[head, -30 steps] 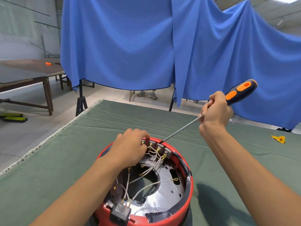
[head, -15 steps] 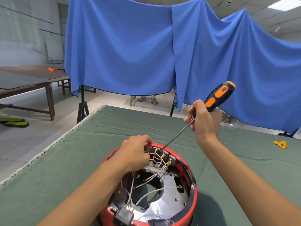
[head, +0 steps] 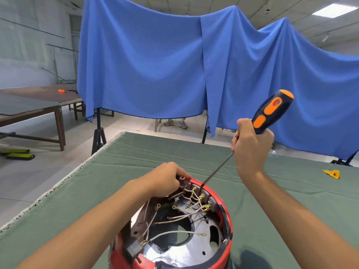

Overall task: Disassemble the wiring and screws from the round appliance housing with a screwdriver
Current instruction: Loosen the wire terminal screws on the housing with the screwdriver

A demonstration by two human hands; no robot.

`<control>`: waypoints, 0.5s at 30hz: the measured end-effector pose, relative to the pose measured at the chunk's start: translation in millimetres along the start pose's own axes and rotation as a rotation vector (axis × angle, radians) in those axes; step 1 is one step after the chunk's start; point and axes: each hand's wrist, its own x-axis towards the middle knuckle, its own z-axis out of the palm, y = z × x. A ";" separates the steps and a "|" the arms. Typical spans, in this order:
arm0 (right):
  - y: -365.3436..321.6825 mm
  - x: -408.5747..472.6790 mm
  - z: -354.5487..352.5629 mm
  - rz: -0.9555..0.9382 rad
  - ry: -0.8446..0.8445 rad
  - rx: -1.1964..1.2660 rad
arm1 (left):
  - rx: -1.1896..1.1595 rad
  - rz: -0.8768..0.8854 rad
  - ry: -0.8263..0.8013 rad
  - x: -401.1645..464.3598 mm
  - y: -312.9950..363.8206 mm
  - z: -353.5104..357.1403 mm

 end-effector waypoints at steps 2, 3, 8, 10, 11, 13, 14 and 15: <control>1.1 -0.9 -0.3 0.011 0.014 0.008 | 0.018 -0.028 0.000 0.6 0.2 0.8; 1.5 -1.5 -0.7 0.022 0.016 0.020 | 0.015 -0.036 0.010 -1.3 -0.5 3.0; 3.0 -3.5 0.1 0.040 0.006 0.049 | 0.124 0.006 0.106 -11.5 -8.0 13.8; 3.4 -4.4 1.7 0.035 0.002 0.045 | 0.121 0.012 0.096 -12.1 -8.5 13.1; 4.1 -4.6 2.4 0.032 0.001 0.048 | 0.120 0.014 0.091 -12.4 -8.6 12.5; 5.0 -5.6 3.2 0.024 -0.004 0.043 | 0.120 0.019 0.077 -13.0 -10.2 11.7; 5.1 -6.2 3.4 0.020 -0.006 0.038 | 0.121 0.022 0.072 -13.1 -11.2 11.6; 5.2 -6.5 3.6 0.013 -0.007 0.033 | 0.123 0.025 0.069 -13.6 -11.9 11.5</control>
